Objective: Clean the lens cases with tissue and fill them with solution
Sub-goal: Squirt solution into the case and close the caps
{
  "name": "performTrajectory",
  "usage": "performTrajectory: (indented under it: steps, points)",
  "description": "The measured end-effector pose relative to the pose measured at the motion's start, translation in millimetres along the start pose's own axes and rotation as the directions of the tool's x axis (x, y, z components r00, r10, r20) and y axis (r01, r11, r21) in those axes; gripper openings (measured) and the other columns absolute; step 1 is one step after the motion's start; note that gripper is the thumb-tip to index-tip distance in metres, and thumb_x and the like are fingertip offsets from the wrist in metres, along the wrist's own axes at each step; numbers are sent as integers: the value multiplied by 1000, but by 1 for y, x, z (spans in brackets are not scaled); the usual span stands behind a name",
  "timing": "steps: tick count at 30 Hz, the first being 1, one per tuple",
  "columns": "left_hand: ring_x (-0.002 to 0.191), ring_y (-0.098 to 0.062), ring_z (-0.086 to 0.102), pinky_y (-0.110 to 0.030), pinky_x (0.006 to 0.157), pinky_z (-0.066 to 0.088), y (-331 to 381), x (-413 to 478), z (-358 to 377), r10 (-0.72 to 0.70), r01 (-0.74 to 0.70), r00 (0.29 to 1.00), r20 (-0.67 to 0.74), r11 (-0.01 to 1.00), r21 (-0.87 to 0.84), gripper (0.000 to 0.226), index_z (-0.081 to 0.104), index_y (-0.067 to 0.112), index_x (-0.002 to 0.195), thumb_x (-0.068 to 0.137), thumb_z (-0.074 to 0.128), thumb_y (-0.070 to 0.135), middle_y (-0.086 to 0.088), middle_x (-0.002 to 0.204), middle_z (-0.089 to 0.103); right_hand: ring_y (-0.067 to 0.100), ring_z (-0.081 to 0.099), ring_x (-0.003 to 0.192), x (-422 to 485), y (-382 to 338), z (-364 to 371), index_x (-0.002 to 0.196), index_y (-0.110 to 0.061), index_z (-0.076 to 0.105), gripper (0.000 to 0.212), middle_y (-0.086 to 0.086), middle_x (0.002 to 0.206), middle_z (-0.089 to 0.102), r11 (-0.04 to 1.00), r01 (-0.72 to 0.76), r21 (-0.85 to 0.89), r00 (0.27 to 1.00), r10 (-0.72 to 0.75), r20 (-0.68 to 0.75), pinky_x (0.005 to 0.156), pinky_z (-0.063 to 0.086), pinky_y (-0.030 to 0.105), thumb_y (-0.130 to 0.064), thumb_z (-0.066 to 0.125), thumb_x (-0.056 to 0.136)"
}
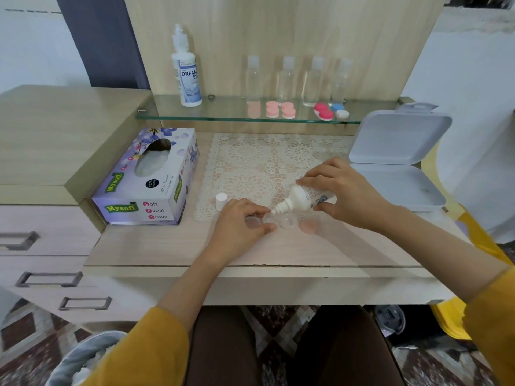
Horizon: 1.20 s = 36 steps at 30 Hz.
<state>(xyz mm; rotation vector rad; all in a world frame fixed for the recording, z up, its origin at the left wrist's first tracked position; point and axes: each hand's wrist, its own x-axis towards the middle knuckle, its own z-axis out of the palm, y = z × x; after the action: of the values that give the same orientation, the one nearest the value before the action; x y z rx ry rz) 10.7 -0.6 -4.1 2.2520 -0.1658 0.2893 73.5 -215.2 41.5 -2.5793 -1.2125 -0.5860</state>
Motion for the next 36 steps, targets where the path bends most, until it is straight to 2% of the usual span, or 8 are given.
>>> performTrajectory:
  steps: [4,7,10,17,25,36]
  points:
    - [90,-7,47,-13,81,34,0,0,0,-8,8,1000,12,1000,-3,27,71,20,98,73,75,30,9,90,59,35,56,84,4,-3,-1,104,-10,69,54,5,96,68,996,72,-59,997,-72,1,65,49,42,0,84,53]
    - [90,-8,47,-20,83,37,0,0,0,-8,8,1000,13,1000,-13,26,72,20,97,73,75,29,5,91,61,35,56,82,7,-4,-1,103,-10,70,56,4,94,68,990,100,-96,995,-101,-5,63,51,47,-1,85,50]
    - [91,-10,48,-23,84,38,0,0,0,-9,9,1000,8,1000,-27,25,72,19,96,72,76,27,2,91,62,34,56,78,11,-4,-3,102,-10,70,57,4,92,69,985,116,-126,993,-116,1,65,49,44,-4,87,47]
    - [91,-9,47,-22,83,38,0,1,0,-18,19,1000,11,1000,-23,27,72,19,97,72,76,29,4,92,61,31,54,74,13,-4,-4,101,-11,71,56,2,89,69,984,106,-143,994,-105,12,70,34,32,-6,87,48]
    - [92,-10,47,-23,84,38,1,0,0,-20,20,1000,8,1000,-22,28,72,18,98,73,75,28,2,93,62,30,56,71,14,-6,-5,94,-15,73,55,-1,84,69,967,117,-228,990,-130,-45,78,45,47,-11,90,42]
    - [92,-10,48,-23,84,38,1,1,0,-20,20,1000,6,999,-29,28,72,18,98,72,76,28,4,91,60,30,58,70,14,-7,-4,91,-15,73,53,1,81,69,964,121,-236,989,-137,-52,70,44,45,-11,90,41]
